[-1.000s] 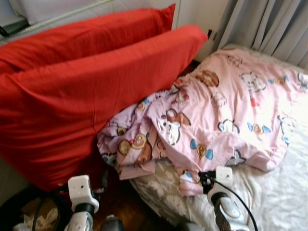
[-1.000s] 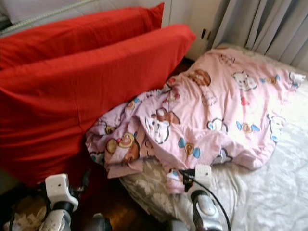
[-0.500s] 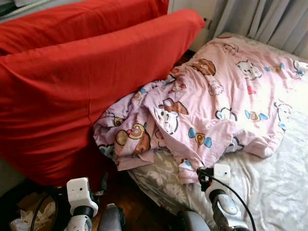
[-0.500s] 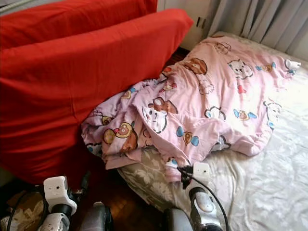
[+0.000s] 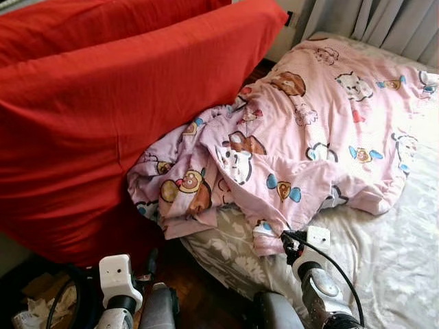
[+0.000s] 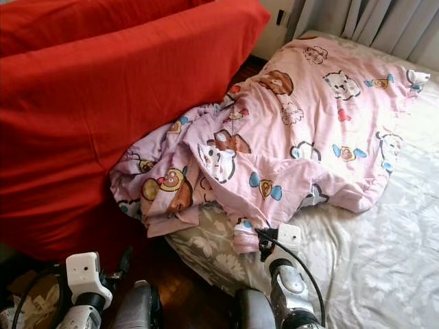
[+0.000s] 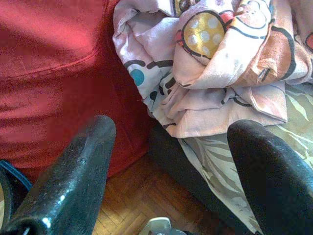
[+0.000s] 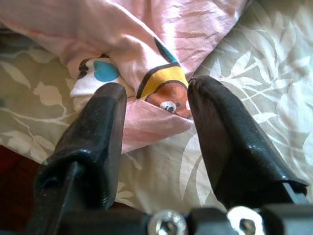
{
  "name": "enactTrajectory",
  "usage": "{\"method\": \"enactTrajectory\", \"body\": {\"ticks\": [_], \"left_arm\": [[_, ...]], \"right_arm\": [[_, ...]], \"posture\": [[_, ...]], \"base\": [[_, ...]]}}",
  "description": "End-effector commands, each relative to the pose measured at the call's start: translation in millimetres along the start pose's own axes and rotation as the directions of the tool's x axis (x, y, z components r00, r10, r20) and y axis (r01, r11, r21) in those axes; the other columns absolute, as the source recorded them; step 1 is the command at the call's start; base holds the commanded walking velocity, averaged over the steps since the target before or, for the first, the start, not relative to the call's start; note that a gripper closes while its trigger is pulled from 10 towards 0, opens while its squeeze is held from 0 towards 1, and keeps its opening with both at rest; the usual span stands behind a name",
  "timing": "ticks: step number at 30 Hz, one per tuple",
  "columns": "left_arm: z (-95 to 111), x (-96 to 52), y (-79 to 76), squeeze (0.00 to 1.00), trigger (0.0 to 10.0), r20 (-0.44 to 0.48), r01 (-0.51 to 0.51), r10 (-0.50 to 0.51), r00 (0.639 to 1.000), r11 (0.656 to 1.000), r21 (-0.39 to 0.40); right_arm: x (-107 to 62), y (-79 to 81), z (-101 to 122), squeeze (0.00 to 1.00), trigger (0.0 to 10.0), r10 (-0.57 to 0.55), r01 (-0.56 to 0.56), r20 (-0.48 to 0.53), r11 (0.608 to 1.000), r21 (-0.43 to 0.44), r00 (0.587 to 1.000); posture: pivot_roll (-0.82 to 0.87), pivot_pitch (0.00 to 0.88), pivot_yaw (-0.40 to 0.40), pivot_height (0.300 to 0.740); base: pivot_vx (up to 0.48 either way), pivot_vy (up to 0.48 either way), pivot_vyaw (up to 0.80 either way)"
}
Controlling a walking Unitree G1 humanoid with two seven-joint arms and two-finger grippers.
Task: Clean up the room
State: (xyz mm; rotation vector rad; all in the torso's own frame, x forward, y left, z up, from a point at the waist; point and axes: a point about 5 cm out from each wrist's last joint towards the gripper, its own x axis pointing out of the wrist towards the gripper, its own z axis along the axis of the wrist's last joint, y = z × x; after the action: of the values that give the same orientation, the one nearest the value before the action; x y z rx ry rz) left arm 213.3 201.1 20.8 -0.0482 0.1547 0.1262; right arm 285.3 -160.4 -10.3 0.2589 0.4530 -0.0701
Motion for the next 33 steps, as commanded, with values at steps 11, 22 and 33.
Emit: {"method": "enactTrajectory", "body": {"ticks": [11,22,33], "left_arm": [[-3.1,-4.2,0.5,0.0,10.0,-0.03,0.003,-0.003,1.0,1.0,-0.009],[17.6,-9.5,-1.8,0.0,10.0,0.04,0.013,-0.013,0.999,1.0,0.011],[49.8,-25.5,-10.2,0.0,10.0,0.11,0.034,-0.035,0.993,0.999,0.014]], "right_arm": [[6.7,0.7,11.1,1.0,10.0,-0.004,0.006,-0.016,0.993,0.122,1.0],[10.3,6.2,14.9,0.0,10.0,0.023,-0.018,-0.053,0.995,0.103,0.998],[12.2,2.4,21.6,0.0,10.0,0.005,0.0,-0.041,0.994,0.112,0.999]], "posture": [[0.04,0.232,-0.035,0.638],[0.08,0.307,-0.031,0.638],[0.11,0.402,-0.021,0.638]], "base": [[0.0,0.0,0.0],[0.0,0.0,0.0],[0.0,0.0,0.0]]}}
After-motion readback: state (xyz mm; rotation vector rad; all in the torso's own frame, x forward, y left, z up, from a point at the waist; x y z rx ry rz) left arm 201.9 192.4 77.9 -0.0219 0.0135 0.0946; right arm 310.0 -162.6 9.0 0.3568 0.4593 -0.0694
